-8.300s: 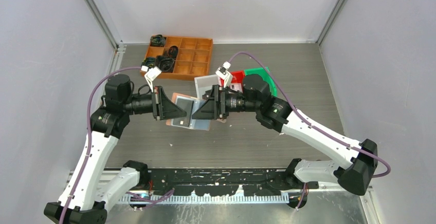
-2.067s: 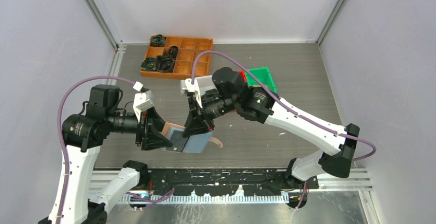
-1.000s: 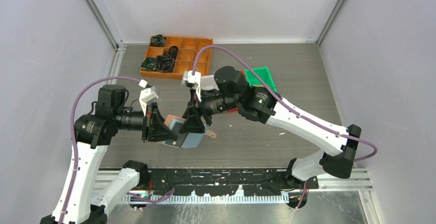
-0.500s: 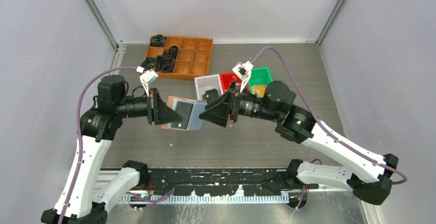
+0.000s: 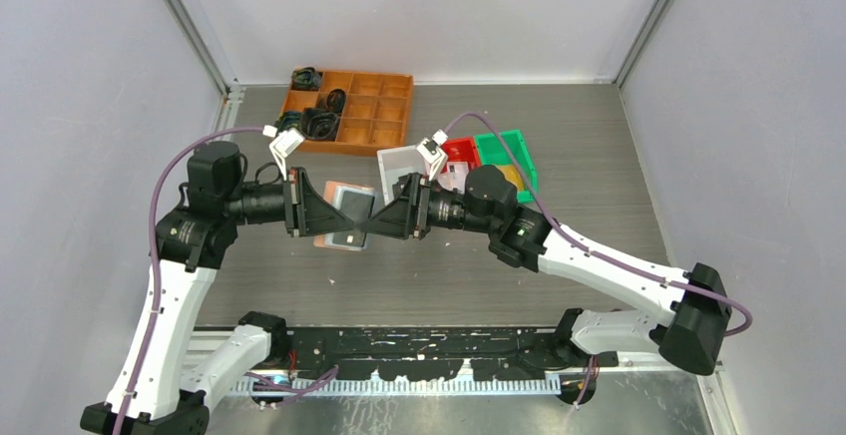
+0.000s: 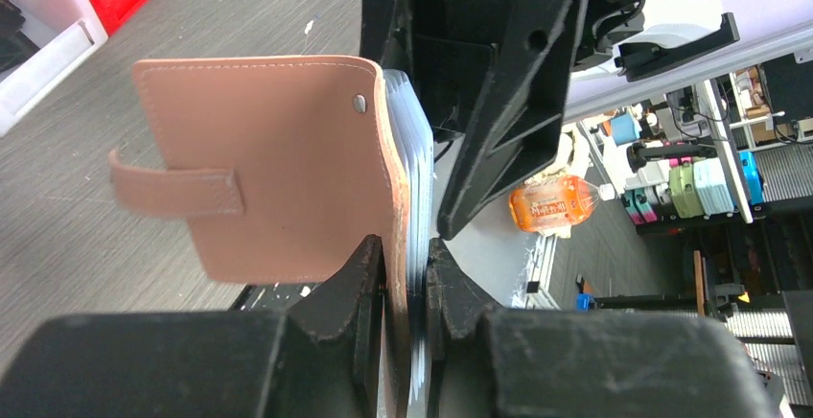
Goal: Take the credit cards out of the card holder
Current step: Remove the credit card from the card holder.
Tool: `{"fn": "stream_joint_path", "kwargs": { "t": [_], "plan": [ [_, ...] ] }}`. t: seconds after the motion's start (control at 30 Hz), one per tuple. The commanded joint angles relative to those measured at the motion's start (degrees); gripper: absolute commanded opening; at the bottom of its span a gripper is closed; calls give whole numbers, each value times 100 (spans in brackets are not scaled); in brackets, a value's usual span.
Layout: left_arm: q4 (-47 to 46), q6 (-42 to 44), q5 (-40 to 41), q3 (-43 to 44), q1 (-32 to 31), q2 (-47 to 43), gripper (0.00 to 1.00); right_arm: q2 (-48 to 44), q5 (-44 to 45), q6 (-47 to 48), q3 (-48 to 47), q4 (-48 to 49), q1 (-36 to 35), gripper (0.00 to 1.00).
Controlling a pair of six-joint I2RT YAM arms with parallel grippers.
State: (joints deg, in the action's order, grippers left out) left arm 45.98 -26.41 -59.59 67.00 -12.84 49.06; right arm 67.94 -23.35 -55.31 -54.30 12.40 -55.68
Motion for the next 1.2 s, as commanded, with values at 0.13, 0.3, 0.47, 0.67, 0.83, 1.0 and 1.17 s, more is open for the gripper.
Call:
{"fn": "stream_joint_path", "kwargs": {
  "t": [0.13,0.3,0.47,0.67,0.83,1.0,1.17],
  "plan": [
    [144,287,-335,376,-8,88,1,252,-220,-454,-113,1374,-20,48],
    [541,704,-121,477,-4,108,1,79,-251,-150,-237,677,-14,44],
    [661,825,-68,524,-7,100,0,-324,-306,338,-481,-543,-12,52],
    [671,836,-77,551,-8,77,0,-701,-315,611,-749,-1287,-8,54],
    [502,618,-200,550,1,97,0,-484,-532,365,-707,-793,-9,54],
    [280,306,-416,504,-6,84,0,-168,-707,81,-596,-224,-8,54],
    [8,-9,-657,420,-4,37,1,-17,-740,-12,-565,-20,-8,53]
  ]
}}
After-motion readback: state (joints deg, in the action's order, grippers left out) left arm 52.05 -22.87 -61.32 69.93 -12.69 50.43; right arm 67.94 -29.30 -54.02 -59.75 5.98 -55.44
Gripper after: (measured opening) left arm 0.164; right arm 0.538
